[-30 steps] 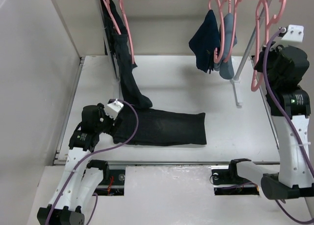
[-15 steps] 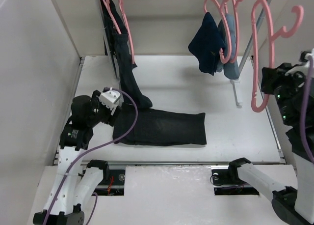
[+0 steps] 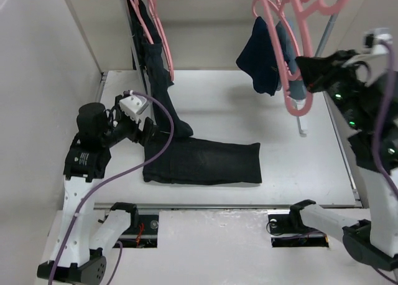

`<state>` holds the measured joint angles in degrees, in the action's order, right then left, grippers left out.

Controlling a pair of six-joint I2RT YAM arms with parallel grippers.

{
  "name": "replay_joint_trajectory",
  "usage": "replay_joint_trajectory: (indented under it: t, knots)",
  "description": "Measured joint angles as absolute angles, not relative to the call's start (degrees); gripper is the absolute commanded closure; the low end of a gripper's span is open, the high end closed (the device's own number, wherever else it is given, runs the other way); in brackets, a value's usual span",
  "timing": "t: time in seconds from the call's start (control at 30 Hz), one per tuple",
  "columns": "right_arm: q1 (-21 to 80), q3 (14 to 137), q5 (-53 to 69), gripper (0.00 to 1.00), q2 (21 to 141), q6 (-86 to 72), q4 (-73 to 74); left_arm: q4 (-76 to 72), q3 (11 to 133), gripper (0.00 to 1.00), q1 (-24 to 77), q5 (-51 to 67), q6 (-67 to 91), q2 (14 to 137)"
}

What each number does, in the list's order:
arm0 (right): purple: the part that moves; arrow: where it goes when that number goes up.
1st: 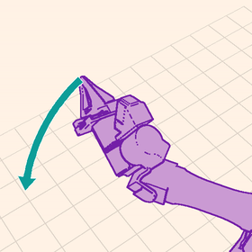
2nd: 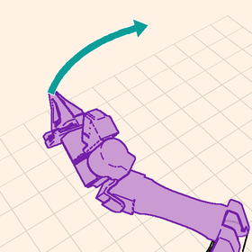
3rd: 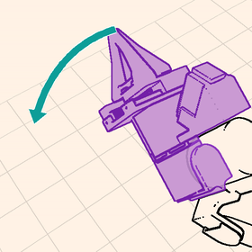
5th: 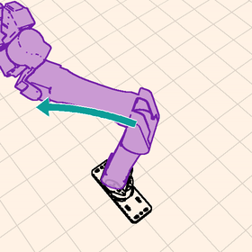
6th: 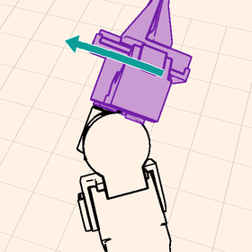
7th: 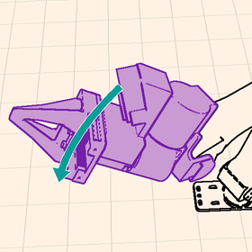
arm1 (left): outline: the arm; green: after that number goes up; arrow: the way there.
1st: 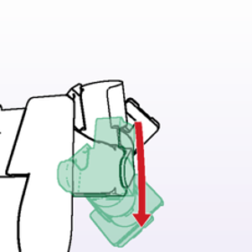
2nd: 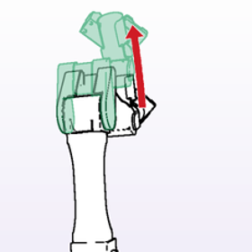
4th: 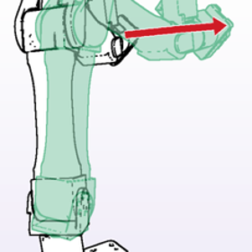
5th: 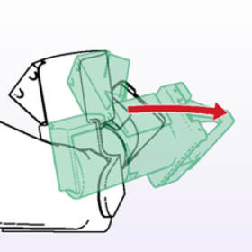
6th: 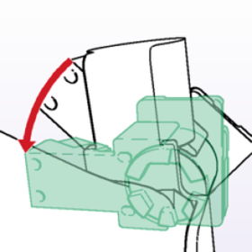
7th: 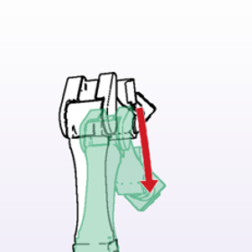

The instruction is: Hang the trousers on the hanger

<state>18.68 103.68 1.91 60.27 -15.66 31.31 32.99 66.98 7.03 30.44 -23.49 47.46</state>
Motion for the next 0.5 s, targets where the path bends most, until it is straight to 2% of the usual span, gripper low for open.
replay_joint_trajectory:
  t: [0.1,0.27,0.37,0.5]
  knots:
    - [26.35,94.83,-5.10,1.00,61.87,-16.14,30.39,34.22,68.36,0.29,7.03,30.37,-22.55,50.17]
    - [47.92,84.75,-25.04,1.00,68.01,-18.31,32.45,35.83,69.71,0.29,7.03,30.20,-21.17,53.23]
    - [52.60,77.17,-30.63,1.00,66.65,-20.84,32.56,36.56,71.18,0.29,7.05,30.30,-20.18,54.22]
    - [52.80,70.48,-36.62,1.00,60.80,-24.32,33.01,37.85,74.63,0.29,10.11,30.13,-19.11,56.97]
